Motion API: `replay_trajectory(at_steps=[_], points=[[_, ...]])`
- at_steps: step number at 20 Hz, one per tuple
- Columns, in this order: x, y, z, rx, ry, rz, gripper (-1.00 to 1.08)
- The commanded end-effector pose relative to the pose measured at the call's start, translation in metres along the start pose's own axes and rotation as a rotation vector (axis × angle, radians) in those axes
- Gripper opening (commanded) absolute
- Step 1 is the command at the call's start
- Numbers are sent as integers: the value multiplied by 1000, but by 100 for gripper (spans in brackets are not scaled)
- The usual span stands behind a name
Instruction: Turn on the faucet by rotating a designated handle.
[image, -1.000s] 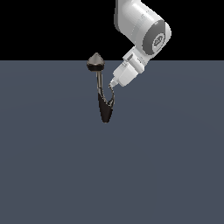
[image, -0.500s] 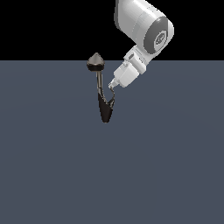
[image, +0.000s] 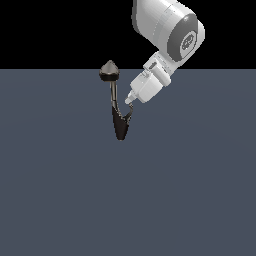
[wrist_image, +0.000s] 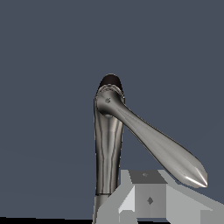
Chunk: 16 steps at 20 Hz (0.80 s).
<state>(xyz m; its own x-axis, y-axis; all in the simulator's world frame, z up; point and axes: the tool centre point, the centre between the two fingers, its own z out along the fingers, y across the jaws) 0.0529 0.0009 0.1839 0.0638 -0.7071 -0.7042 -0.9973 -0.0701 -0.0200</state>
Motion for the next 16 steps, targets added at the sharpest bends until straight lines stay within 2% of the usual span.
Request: replay_trajectory(at_steps=[1,4,5,13,14,15,16], points=[[10,15,2,-12,-3,16,-100],[12,22,2,-13,-3,15,-100],[3,13,0,-3,-1,-2,-100],[59,40,2,-13,-4,14,-100],[59,40,2,-13,-4,14,-100],[29,27,0,-7,-8,-28,-100],[34,26,0,-8,-8,-25,-100]])
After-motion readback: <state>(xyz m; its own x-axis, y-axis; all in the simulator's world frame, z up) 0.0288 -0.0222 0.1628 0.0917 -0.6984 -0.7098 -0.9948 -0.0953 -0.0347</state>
